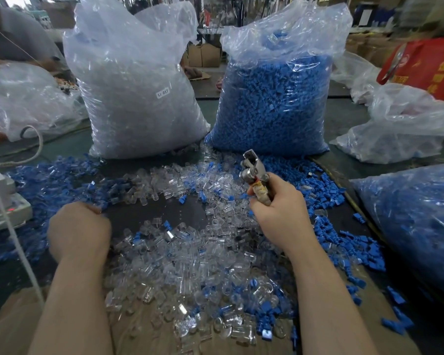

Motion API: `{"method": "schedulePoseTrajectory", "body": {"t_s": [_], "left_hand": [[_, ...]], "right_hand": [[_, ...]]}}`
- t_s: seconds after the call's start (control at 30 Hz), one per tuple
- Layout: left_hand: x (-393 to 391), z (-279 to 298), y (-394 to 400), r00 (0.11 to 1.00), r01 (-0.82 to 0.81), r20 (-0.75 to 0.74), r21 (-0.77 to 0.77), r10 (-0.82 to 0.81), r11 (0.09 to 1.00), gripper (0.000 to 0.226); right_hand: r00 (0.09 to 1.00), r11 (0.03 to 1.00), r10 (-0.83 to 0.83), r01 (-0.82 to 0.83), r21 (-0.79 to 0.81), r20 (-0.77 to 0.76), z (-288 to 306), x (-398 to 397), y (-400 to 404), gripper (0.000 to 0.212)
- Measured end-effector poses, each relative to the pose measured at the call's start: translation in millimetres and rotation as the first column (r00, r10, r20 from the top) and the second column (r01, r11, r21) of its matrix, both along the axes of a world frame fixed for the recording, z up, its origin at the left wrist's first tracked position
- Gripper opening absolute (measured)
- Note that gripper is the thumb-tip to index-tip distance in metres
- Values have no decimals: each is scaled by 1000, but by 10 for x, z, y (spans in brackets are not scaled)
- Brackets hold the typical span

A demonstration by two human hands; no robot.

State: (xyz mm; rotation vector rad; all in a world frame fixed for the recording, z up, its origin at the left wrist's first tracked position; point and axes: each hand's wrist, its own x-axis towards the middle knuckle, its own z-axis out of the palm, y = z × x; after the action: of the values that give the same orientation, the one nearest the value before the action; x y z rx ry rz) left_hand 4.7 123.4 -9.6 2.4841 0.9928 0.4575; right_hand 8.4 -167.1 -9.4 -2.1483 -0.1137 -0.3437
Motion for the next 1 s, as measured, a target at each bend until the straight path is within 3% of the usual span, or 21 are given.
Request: {"method": "schedulePoseTrajectory", "body": {"t_s": [0.1, 0.17, 0.23, 0.33, 0.43, 0.67, 0.77, 0.87, 1.0], "left_hand": [[19, 54, -77, 994, 101, -55, 88, -97, 991, 26], [39, 114, -158, 965, 263, 6, 47, -263, 964, 19], [59, 165, -262, 894, 448, 37, -88, -446, 890, 17], [89, 162, -395, 746, 630, -142, -163, -650, 759, 28], [120, 137, -470, 679, 656, -260, -204, -686, 727, 40], [126, 106, -528, 708, 658, -258, -99, -657, 747, 31], [120, 90, -608, 722, 665, -141, -132, -678, 735, 20], [99, 138, -766, 728, 682, 129, -232, -673, 693, 13], [50, 234, -962, 706, 705, 398, -474, -586, 528, 16]], "right_hand": [[1000, 1000, -2, 2, -2, -5, 8, 2, 13, 14], [1000, 1000, -4, 4, -6, -6, 6, 6, 16, 15], [1000, 1000, -6, 6, -3, -5, -1, 8, 13, 14], [1000, 1000, -6, 6, -3, -6, -8, 10, 10, 13], [1000, 1000, 8, -8, 5, -10, -10, 11, 17, 10], [1000, 1000, 10, -10, -15, 9, -18, 7, 31, 4], [1000, 1000, 13, -13, -21, 0, -23, 11, 38, 3], [1000, 999, 12, -13, -47, -19, -29, 25, 41, 5], [999, 999, 34, -35, -9, -10, -30, 27, 65, 10]]}}
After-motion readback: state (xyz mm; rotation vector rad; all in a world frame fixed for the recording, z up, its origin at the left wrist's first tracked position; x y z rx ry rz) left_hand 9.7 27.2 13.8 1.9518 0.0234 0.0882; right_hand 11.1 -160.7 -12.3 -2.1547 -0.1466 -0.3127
